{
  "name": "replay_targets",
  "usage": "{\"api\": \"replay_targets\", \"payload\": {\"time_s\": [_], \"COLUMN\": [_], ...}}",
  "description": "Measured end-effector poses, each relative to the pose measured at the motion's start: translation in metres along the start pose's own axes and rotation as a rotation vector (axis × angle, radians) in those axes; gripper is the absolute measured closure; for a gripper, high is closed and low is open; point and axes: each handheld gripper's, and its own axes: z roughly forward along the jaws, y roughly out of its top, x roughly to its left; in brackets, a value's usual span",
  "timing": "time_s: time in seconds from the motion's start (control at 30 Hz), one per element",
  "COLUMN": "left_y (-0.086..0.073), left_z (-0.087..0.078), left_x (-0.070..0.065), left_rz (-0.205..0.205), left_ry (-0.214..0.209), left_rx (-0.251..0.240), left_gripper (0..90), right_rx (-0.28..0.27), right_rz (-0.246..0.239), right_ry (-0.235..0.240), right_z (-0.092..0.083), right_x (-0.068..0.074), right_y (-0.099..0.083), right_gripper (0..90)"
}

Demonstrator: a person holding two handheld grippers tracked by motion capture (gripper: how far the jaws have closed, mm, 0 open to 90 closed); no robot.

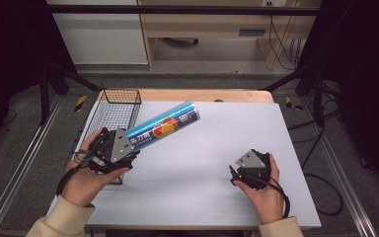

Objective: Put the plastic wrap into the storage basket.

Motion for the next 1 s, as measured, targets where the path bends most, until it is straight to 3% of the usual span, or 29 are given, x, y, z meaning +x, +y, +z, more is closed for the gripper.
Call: {"api": "replay_targets", "payload": {"time_s": [0.17,0.5,0.7,0.77,0.8,1.0], "left_y": [0.003,0.001,-0.007,-0.01,-0.012,-0.021], "left_z": [-0.003,0.002,-0.001,-0.003,-0.005,-0.007], "left_x": [0.002,0.007,0.012,0.013,0.014,0.02], "left_rz": [-0.01,-0.044,-0.107,-0.153,-0.195,-0.244], "left_ry": [0.018,0.03,0.06,0.075,0.084,0.114], "left_rx": [0.022,0.04,0.079,0.089,0.097,0.14], "left_gripper": [29.0,29.2,29.3,29.3,29.4,29.7], "right_rx": [-0.015,-0.007,-0.002,-0.005,-0.004,-0.003], "right_rz": [0.016,0.044,0.04,0.037,0.037,0.056], "right_ry": [-0.018,-0.003,0.007,0.006,0.005,-0.001], "right_z": [-0.007,-0.001,-0.001,-0.002,-0.002,-0.002], "right_x": [-0.002,-0.006,-0.004,-0.004,-0.004,-0.005], "right_y": [-0.004,-0.008,-0.008,-0.008,-0.009,-0.009], "right_gripper": [12.0,11.6,11.6,11.5,11.5,11.1]}}
